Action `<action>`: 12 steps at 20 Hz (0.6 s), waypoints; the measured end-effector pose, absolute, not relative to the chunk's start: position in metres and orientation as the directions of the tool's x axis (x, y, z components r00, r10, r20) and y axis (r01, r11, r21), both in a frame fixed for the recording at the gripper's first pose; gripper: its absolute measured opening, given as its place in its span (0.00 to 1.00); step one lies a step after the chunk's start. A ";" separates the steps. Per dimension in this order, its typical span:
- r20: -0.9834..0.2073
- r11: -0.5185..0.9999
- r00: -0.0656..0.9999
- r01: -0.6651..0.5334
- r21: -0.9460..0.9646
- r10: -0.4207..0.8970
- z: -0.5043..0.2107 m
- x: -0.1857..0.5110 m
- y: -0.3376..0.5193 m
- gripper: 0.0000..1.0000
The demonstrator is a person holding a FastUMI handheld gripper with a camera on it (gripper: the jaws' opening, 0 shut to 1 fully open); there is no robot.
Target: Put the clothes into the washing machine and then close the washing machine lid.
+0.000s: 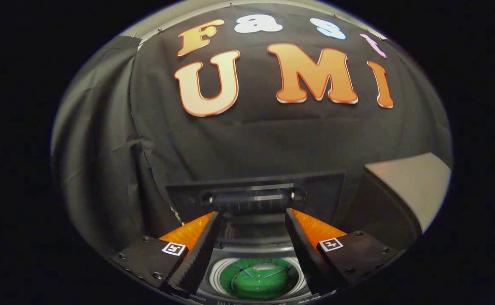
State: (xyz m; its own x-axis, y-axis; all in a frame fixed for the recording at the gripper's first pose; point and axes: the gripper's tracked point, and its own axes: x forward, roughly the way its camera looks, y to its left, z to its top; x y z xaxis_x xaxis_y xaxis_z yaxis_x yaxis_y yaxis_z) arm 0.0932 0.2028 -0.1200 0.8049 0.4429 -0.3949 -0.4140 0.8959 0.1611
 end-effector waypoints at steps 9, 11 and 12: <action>-0.377 0.920 0.841 -0.374 0.115 0.389 -0.103 0.207 0.201 0.98; -0.396 0.920 0.834 -0.378 0.100 0.385 -0.107 0.216 0.200 0.98; -0.399 0.918 0.830 -0.386 0.095 0.390 -0.112 0.221 0.204 0.98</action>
State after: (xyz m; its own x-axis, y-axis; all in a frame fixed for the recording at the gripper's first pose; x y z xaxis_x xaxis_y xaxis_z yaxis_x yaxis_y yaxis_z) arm 0.2206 0.2042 -0.1117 0.8298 0.3903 -0.3990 -0.3859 0.9176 0.0952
